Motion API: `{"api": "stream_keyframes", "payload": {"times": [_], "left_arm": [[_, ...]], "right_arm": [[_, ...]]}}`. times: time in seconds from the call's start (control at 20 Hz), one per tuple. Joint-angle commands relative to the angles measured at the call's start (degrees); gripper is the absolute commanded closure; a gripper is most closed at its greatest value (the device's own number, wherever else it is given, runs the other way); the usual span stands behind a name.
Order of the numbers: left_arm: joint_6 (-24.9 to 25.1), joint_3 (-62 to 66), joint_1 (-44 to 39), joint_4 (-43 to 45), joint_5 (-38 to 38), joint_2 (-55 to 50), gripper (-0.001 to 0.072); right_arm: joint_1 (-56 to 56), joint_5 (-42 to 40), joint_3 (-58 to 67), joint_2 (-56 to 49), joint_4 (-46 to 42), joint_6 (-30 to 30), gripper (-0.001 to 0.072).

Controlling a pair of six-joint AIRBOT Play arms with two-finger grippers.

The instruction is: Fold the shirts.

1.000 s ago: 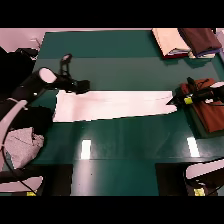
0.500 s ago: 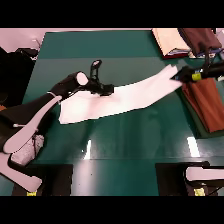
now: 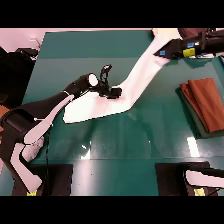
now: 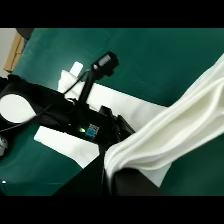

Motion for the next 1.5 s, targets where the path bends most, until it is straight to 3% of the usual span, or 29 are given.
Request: {"api": "stream_keyframes", "payload": {"times": [0.0,0.2,0.4,0.65,0.7,0.75,0.9,0.95,1.15,1.4,1.45], "left_arm": [[0.3,0.3,-0.1,-0.1,-2.1,-0.3,0.0685],[0.3,1.7,3.4,1.8,-5.2,2.8,0.0685],[0.4,3.8,13.6,9.3,-10.4,13.6,0.0685],[2.0,5.6,28.1,16.5,-13.4,30.9,0.0685],[2.0,5.6,30.0,16.5,-13.5,33.2,0.0684],[2.0,5.6,31.5,16.5,-13.6,35.1,0.0685],[2.0,5.6,32.5,16.5,-14.4,37.2,0.0685],[2.0,5.6,32.3,15.8,-14.6,37.2,0.0684],[3.1,5.6,28.0,15.8,-14.3,36.6,0.0685],[4.8,5.4,22.0,15.8,-14.4,35.8,0.0685],[4.9,5.4,21.5,15.7,-14.4,35.6,0.0684]], "right_arm": [[6.3,-4.4,1.4,0.1,0.2,1.7,0.0693],[13.3,-9.6,1.4,0.1,0.2,2.3,0.0693],[23.3,-16.6,1.4,-2.4,0.3,2.3,0.0692],[39.3,-35.5,1.5,-14.1,0.3,1.3,0.068],[42.1,-39.1,1.9,-16.7,0.3,0.0,0.0607],[44.1,-40.3,3.4,-19.1,0.3,-1.6,0.0578],[46.2,-34.5,10.4,-23.9,-0.5,-3.9,0.0577],[45.2,-30.6,12.3,-24.3,-1.6,-3.9,0.0508],[36.8,-13.6,12.8,-22.8,-7.9,-2.6,0.0512],[21.2,-11.8,-6.6,-12.9,-12.9,2.9,0.051],[17.9,-12.8,-11.1,-11.5,-12.8,4.2,0.0479]]}}
